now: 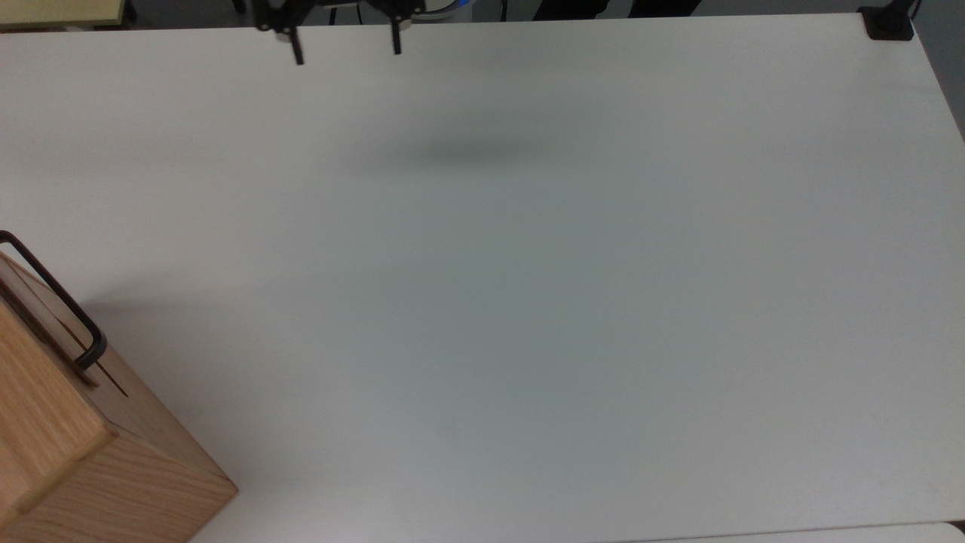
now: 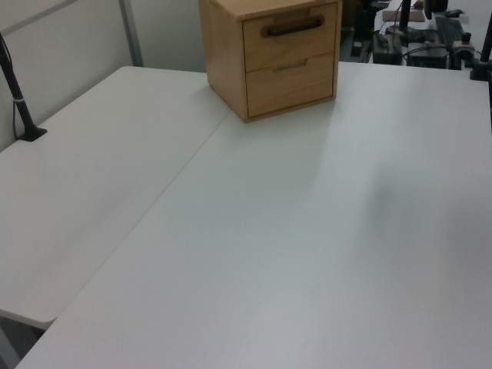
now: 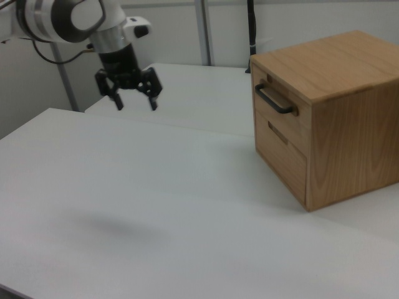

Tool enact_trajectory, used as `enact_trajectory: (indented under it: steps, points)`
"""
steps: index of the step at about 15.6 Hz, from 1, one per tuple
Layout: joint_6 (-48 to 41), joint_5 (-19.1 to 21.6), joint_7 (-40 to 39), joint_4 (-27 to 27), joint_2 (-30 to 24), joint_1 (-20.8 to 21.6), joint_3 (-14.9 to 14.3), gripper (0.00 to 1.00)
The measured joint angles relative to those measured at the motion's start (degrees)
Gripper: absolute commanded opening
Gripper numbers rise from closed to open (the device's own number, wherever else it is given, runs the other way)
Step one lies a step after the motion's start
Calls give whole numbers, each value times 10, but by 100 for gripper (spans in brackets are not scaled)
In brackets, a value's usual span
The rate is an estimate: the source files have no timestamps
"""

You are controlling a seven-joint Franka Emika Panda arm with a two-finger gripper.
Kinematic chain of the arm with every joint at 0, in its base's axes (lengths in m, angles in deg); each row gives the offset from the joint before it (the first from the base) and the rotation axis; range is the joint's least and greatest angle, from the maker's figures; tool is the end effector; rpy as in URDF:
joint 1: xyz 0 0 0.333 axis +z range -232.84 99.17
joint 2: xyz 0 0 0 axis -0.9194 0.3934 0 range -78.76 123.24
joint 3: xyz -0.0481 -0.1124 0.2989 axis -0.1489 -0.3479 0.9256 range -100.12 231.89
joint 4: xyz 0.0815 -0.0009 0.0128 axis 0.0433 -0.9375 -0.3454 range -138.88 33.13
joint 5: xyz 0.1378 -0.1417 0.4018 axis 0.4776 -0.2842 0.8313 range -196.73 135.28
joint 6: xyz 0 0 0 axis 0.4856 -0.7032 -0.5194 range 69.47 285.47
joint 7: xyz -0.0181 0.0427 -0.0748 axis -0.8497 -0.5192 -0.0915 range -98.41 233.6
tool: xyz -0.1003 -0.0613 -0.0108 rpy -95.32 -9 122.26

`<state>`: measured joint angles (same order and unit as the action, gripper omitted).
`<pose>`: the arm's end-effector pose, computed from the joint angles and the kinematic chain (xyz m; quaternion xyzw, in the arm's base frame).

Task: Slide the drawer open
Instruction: 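Move the open gripper toward the black handle of the upper drawer, then lower the gripper onto the black bar handle and close on it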

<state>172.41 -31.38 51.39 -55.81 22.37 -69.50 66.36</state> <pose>0.6318 -0.0253 0.6115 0.9894 0.1224 0.0754 0.0180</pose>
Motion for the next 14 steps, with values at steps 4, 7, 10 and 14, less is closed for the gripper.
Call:
enact_trajectory:
  steps: [4,7,10,14]
  points:
    - [49,-42,-107,18,22,-23,-4,98]
    - [104,-119,-157,28,55,-27,-4,97]
    - [218,-183,-171,28,90,-41,-4,97]
    - [334,-257,-179,29,131,-69,-5,96]
